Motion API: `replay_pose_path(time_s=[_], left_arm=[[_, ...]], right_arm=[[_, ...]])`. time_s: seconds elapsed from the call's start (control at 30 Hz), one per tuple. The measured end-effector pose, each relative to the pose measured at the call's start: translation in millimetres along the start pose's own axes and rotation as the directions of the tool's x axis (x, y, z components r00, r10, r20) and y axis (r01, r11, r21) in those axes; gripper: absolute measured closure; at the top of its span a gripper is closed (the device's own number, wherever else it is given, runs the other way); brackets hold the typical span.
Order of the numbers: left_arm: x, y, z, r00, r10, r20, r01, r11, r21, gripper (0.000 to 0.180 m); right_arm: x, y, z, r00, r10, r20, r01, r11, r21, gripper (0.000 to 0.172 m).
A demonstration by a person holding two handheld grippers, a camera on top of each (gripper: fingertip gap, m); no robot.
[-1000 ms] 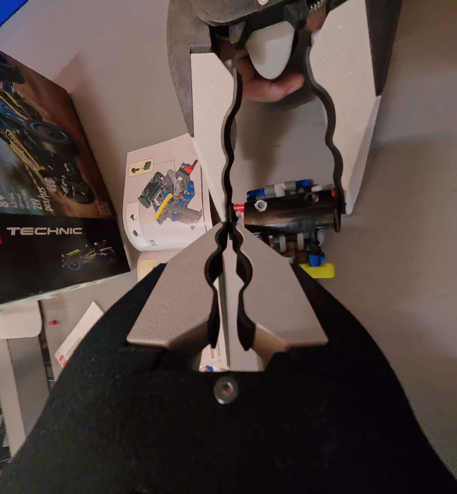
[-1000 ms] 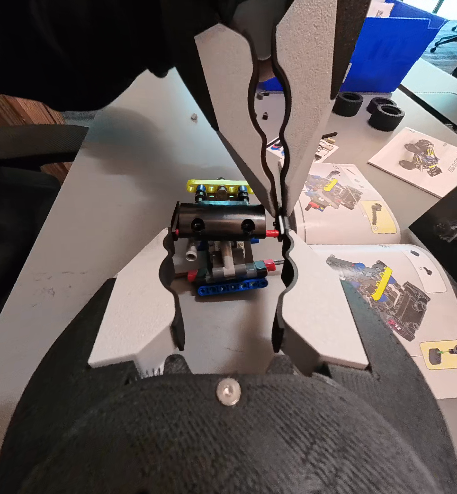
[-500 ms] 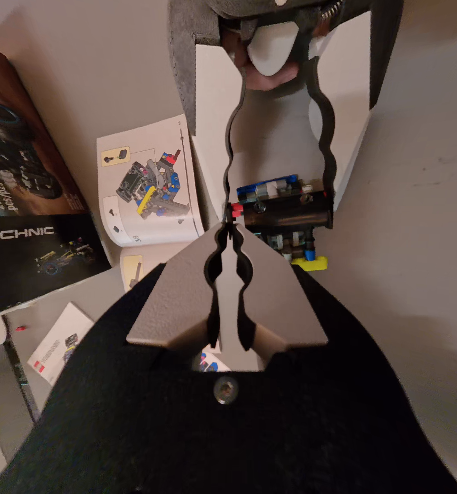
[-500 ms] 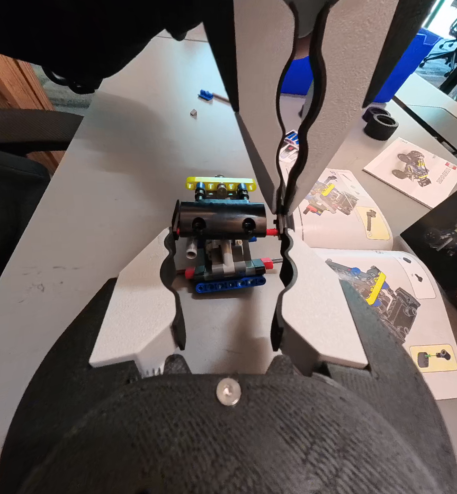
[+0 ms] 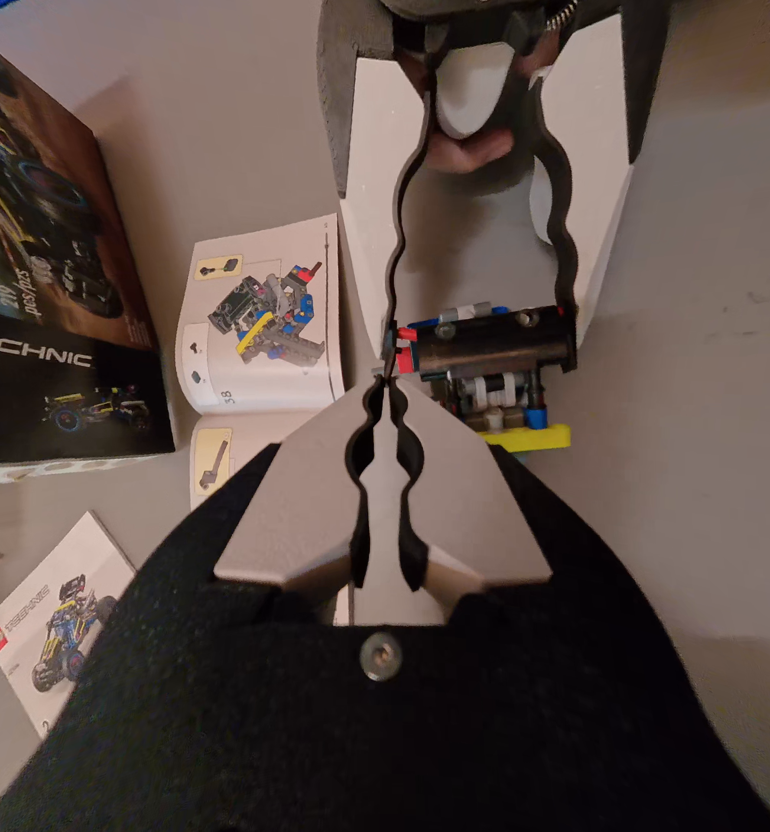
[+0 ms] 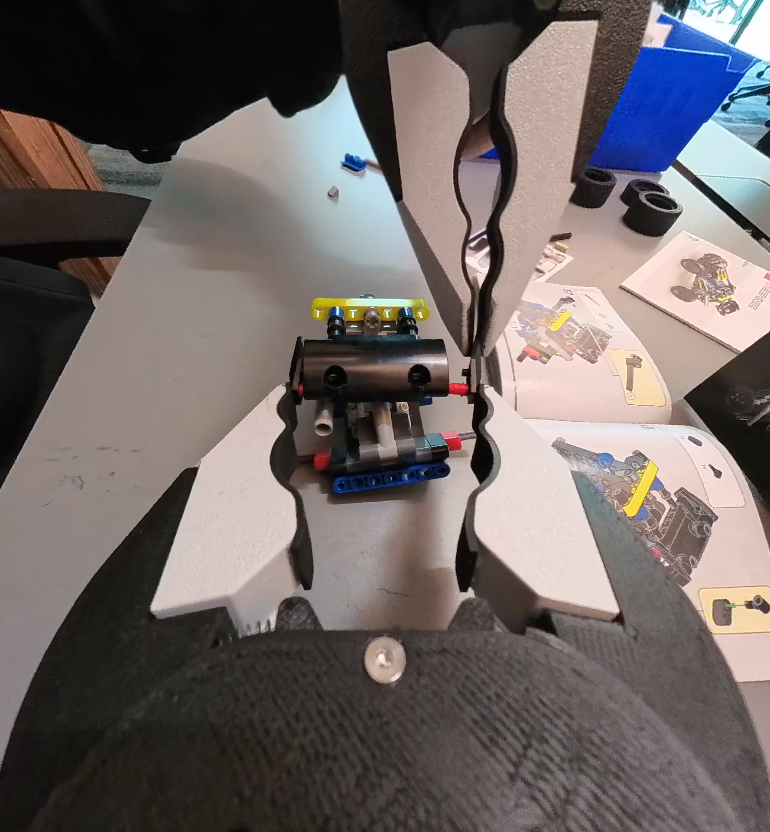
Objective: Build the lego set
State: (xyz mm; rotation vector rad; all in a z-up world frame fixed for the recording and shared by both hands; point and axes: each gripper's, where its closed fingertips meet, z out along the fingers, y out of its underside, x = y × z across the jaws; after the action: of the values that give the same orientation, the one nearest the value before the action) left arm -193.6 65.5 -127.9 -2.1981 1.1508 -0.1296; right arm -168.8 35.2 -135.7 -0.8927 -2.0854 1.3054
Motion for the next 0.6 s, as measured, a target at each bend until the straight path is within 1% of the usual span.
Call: replay_pose_path(time_s=[0.03,0.07,0.1,0.13,0.23,0.27,0.47,0.53,0.6], left_arm=[[0,0,0,1.000,-0.005,0.006,0.005,1.000,0.005,0.180],[-2,-2,0,1.000,-0.014,0.028,0.013,1.000,0.016,0.171],[-1,-2,1,1.000,-0.015,0.025,0.014,1.000,0.020,0.173],[3,-2,1,1.000,-0.014,0.000,0.014,1.000,0.020,0.180],[2,-2,1,1.000,-0.007,0.009,0.006,1.000,0.016,0.180],[3,-2,1,1.000,-0.022,0.006,0.022,1.000,0.010,0.180],[10,-1,-3,0.974,-0.214,-0.080,0.205,0.973,-0.102,0.180],[11,-2,-4,0.964,-0.241,-0.108,0.226,0.964,-0.139,0.180],[10,-2,-5,0.967,-0.226,-0.115,0.205,0.964,-0.169,0.180]], right_arm=[[0,0,0,1.000,-0.004,0.002,0.004,1.000,0.001,0.095],[-1,0,0,1.000,-0.008,0.006,0.008,1.000,0.002,0.095],[-1,0,0,1.000,-0.010,0.009,0.010,1.000,0.001,0.094],[-1,0,1,1.000,-0.009,0.007,0.009,1.000,0.001,0.095],[-1,-1,0,1.000,-0.003,0.014,0.003,1.000,0.004,0.095],[-1,-1,1,1.000,-0.006,0.014,0.006,1.000,0.006,0.094],[-3,-1,4,0.999,-0.050,-0.003,0.050,0.999,-0.004,0.092],[-3,0,4,0.998,-0.061,-0.004,0.061,0.998,-0.006,0.092],[-2,0,4,0.998,-0.060,-0.009,0.060,0.998,-0.011,0.092]])
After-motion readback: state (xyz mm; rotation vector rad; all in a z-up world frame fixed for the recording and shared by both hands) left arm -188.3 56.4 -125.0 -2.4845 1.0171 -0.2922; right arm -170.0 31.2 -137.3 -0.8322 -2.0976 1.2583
